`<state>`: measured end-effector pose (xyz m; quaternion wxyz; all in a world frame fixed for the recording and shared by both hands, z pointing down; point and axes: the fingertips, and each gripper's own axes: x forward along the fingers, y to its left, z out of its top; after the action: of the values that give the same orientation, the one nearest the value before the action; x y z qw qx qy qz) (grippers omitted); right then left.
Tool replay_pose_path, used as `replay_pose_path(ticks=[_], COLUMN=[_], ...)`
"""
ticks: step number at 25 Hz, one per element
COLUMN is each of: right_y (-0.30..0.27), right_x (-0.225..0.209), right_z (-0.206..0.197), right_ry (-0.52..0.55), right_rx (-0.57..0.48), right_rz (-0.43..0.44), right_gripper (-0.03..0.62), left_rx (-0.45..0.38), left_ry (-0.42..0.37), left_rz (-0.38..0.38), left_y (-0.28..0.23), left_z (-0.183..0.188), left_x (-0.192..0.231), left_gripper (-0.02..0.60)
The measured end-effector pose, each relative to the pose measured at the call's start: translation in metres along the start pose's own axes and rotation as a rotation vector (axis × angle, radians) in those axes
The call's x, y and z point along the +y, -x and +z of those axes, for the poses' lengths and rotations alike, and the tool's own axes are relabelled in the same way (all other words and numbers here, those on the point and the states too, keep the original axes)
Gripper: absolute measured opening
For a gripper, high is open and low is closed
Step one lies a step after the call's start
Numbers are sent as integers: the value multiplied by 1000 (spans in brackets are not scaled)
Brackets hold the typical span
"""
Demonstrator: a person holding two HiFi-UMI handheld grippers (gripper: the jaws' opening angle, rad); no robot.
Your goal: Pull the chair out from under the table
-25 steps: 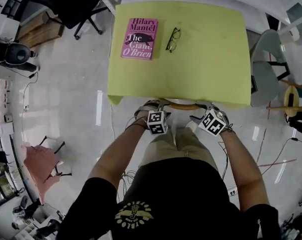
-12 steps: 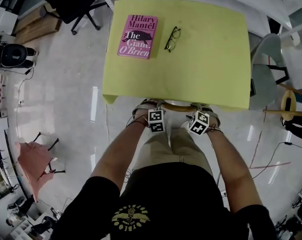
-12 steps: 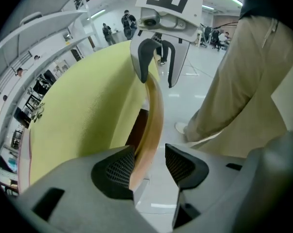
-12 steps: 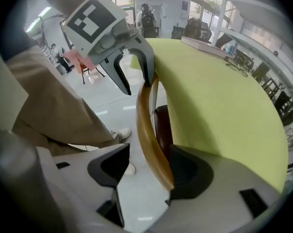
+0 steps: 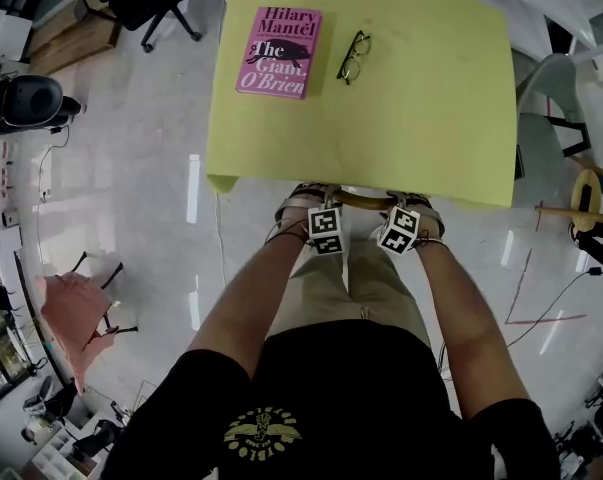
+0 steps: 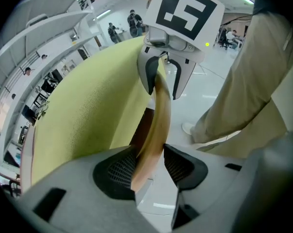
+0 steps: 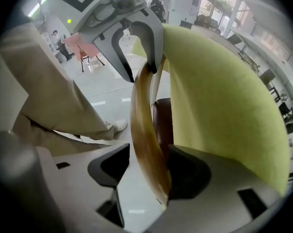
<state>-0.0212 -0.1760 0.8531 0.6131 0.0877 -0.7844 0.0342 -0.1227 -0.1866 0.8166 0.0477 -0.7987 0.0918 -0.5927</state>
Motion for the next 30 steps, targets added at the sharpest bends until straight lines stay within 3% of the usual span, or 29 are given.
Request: replay_pose_path(ticks=[7,14,21,30], right_y=[-3,-2,-2,-1], right_x=[-8,2,31,63], right_z=[2,1,1,5], right_ry=[67,61,59,4], right_rx=[46,66,73,82], right_rz=[-46,-46,-54,-6], right_gripper=[198,193,192,192], left_rx=[-23,33,39,42], left_ry=[-19,-62,-155,-192], left_rz=[16,-51,-91,-113], left_y=[-6,-11,-4,9], left_z=[0,-4,-12,-20], left_x=[0,-11,-39,-60], left_gripper=[173,170,148,143])
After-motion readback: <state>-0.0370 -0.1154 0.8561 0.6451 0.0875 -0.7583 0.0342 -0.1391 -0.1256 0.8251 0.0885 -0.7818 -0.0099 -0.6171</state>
